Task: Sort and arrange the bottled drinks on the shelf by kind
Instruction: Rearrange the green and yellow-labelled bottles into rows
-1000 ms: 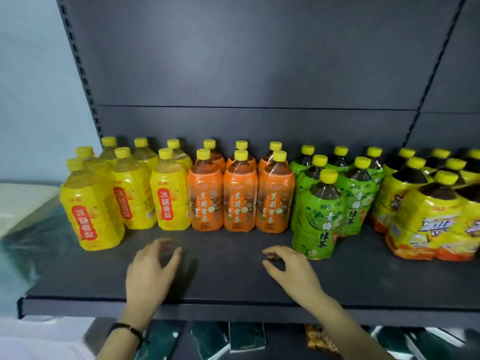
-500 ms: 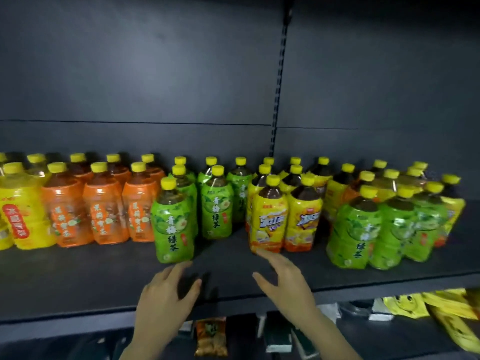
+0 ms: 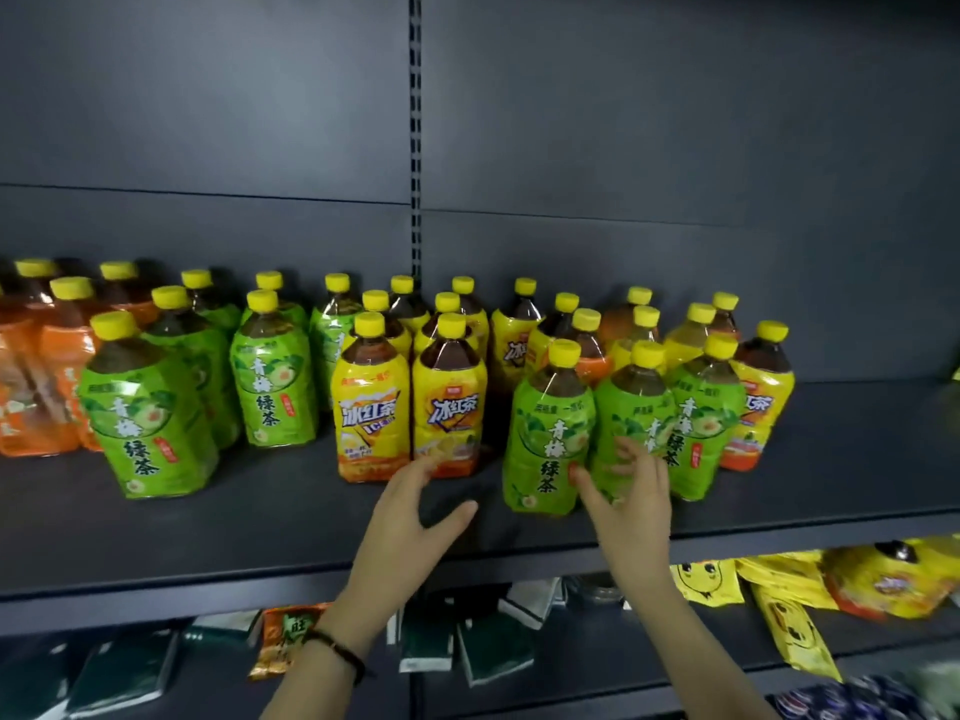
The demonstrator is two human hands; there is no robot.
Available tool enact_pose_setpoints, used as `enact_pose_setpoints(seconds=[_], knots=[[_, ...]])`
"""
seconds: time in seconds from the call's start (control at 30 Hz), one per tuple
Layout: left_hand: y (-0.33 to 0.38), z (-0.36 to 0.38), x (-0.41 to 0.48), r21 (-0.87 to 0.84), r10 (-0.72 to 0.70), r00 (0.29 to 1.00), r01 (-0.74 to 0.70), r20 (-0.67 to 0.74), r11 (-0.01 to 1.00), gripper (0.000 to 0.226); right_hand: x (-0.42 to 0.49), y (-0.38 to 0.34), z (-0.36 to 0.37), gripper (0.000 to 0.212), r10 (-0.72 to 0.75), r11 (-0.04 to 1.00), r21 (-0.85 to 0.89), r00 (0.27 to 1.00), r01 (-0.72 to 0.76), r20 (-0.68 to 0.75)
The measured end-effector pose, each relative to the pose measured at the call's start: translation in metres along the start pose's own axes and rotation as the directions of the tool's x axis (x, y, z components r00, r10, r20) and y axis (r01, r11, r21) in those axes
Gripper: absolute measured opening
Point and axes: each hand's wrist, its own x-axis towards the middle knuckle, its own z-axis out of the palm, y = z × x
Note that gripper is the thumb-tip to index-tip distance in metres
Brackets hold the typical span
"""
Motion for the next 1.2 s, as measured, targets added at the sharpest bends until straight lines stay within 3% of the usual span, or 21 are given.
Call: enact_pose_setpoints(seconds=[0.1,0.2,0.33,0.47,0.63,0.87,1.03,1.2], knots=[[0.017,0.027,0.028,-0.159,-0.008,0.998,0.017,0.058,0.987,0.065,0.014,0.013,-0.005,0.055,0.034,0.999,0.02,0.991,-0.031,-0.127],[0.022,0.054,0.047,-0.255,-0.027,0.989,0.064,0.145,0.965,0.085,0.024,0.03,-0.005,0.072,0.038,0.999,0.007,0.989,-0.038,-0.141],[0.021,0.08,0.064,-0.288,-0.054,0.986,0.097,0.156,0.953,0.102,0.038,0.046,-0.01,0.095,0.13,0.986,0.111,0.991,-0.125,-0.039],[0.025,0.094,0.073,-0.404,-0.091,0.98,0.155,0.175,0.902,0.097,0.049,0.054,-0.021,0.1,0.174,0.943,0.251,0.966,-0.22,0.193],[0.034,0.098,0.072,-0.354,-0.142,0.99,0.141,0.023,0.924,0.075,0.067,0.056,-0.031,0.104,0.216,0.886,0.327,0.916,-0.329,0.338],[0.031,0.076,0.044,-0.295,-0.217,0.965,0.167,-0.146,0.941,0.094,0.051,0.049,-0.015,0.124,0.121,0.931,0.265,0.897,-0.251,0.425],[0.022,0.035,0.022,-0.271,-0.29,0.929,0.225,-0.229,0.936,0.11,0.036,0.026,-0.008,0.091,0.054,0.838,0.399,0.783,-0.373,0.62],[0.011,-0.015,0.004,-0.217,-0.295,0.884,0.228,-0.363,0.949,0.095,0.018,-0.004,0.024,0.092,0.061,0.795,0.462,0.81,-0.392,0.583]])
